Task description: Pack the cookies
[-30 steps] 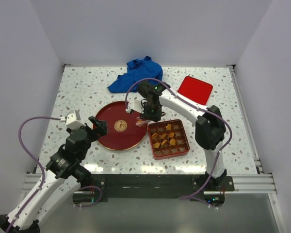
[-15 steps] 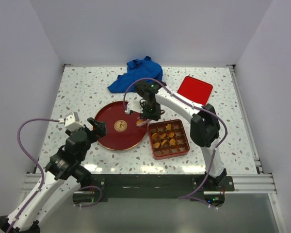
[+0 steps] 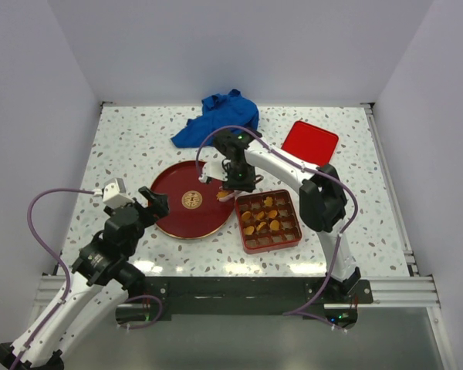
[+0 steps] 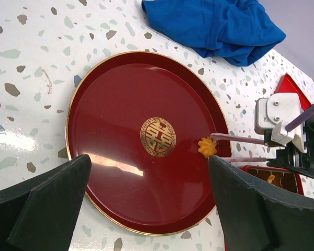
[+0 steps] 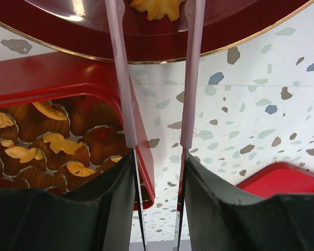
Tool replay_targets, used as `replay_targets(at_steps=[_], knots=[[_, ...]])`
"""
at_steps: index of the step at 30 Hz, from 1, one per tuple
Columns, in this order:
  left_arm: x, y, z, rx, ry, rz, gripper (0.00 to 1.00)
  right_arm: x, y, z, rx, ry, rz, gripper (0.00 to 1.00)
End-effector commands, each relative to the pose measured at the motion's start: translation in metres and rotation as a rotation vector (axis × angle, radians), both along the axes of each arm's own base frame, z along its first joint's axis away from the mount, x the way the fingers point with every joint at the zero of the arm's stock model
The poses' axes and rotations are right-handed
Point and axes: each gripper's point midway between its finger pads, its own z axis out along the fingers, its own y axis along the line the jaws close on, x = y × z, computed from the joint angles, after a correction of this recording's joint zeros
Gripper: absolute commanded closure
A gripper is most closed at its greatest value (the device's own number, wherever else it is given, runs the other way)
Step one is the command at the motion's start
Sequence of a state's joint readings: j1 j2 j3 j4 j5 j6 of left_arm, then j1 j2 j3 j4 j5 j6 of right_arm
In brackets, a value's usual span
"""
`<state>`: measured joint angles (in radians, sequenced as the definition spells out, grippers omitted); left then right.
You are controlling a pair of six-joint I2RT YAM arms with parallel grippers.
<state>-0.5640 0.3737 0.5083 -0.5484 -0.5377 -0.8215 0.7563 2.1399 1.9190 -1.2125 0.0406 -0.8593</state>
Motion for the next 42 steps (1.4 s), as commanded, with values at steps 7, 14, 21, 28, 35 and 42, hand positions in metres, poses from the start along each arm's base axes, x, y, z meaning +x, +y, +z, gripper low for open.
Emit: replay_targets(at_steps=[7,14,21,28,35,42], knots=[[0.003,0.003,0.002,-0.013,-0.013,0.03,0.0,0.012,0.001,0.015,0.002,-0.059,0.004,0.57],[0.003,0.003,0.003,-0.01,-0.016,0.029,0.0,0.013,0.004,0.012,-0.002,-0.05,0.01,0.57],[0.003,0.003,0.004,-0.011,-0.018,0.032,0.0,0.005,0.013,0.007,-0.012,-0.026,0.044,0.57],[0.002,0.005,0.004,-0.011,-0.016,0.037,0.0,0.002,0.007,0.007,-0.036,-0.02,0.058,0.57],[0.004,0.003,0.004,-0.006,-0.016,0.034,0.0,0.002,0.01,0.01,-0.019,-0.022,0.056,0.64],[0.004,0.004,0.005,-0.007,-0.019,0.035,0.0,0.003,0.024,0.028,0.08,-0.049,0.048,0.75]])
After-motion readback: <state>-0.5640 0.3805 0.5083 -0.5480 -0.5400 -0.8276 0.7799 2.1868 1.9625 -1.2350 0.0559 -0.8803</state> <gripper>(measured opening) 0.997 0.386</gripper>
